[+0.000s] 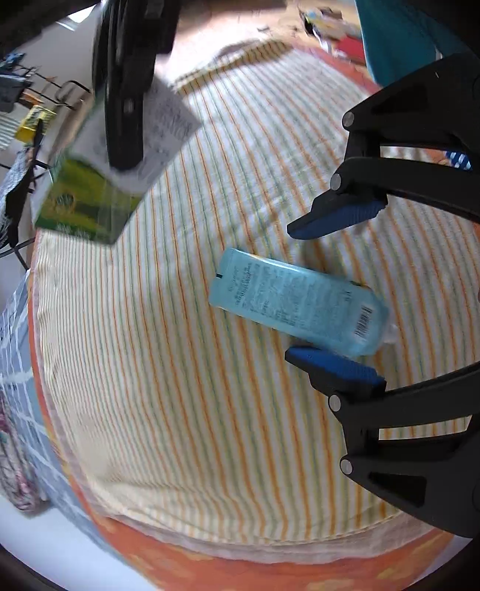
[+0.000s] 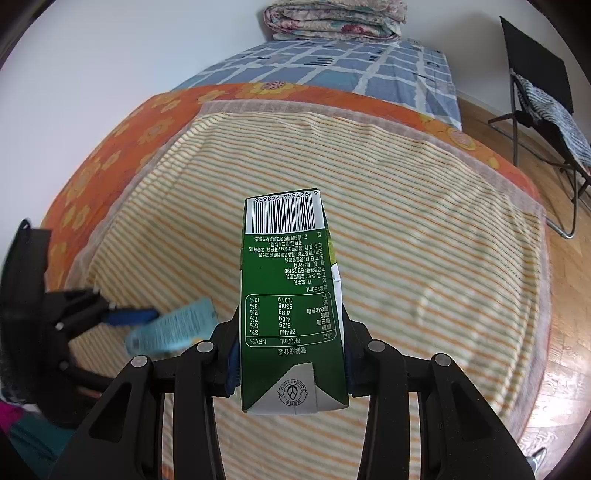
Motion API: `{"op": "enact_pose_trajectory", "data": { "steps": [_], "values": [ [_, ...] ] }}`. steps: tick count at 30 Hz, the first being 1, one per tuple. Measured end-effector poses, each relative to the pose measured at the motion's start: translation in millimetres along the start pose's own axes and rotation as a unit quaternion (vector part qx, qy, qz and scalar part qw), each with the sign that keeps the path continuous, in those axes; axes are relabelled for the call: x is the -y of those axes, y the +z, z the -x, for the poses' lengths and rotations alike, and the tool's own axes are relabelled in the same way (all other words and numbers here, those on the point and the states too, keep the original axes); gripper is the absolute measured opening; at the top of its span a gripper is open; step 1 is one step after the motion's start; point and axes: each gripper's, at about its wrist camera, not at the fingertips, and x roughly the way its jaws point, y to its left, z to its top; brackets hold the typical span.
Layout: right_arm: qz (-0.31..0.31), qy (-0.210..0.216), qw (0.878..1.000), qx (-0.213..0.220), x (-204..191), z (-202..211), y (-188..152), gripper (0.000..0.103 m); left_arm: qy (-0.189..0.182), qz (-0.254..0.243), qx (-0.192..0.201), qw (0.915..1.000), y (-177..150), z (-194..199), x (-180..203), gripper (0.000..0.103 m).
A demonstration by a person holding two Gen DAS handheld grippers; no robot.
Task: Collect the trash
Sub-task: 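Lift the tube and carton and carry them over the blue basket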
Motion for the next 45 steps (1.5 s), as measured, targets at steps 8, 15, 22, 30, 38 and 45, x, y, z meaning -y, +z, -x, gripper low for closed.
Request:
{"op": "enact_pose_trajectory", "data": {
  "steps": [8,15,22,30,38,45],
  "values": [
    [-0.032,-0.009,0.999,0.014,22.0,39.5,-38.7,0.039,0.012,0.021,0.006,0.9997,12.0,-3.7,-1.3,0.04],
    [-0.021,-0.028,0.999,0.028,14.3,61.7,-66.6,0.039,0.013,0.032,0.009,0.9994,-2.0,4.6,-5.4,0.036],
    [-0.014,-0.023,0.998,0.051,-4.0,83.6,-85.8,0.039,0.018,0.035,0.047,0.9981,-13.2,35.6,3.3,0.036],
    [-0.015,-0.008,0.997,0.082,-20.2,108.8,-103.4,0.039,0.003,0.04,0.088,0.9953,-24.0,77.4,7.4,0.036],
    [-0.021,0.013,0.995,0.092,-30.6,122.3,-123.7,0.039,-0.001,0.031,0.127,0.9915,-50.9,117.6,20.6,0.036],
    [-0.017,0.038,0.995,0.094,-47.5,132.4,-145.5,0.039,-0.005,0.027,0.143,0.9893,-78.6,134.9,29.4,0.036]
  ]
}}
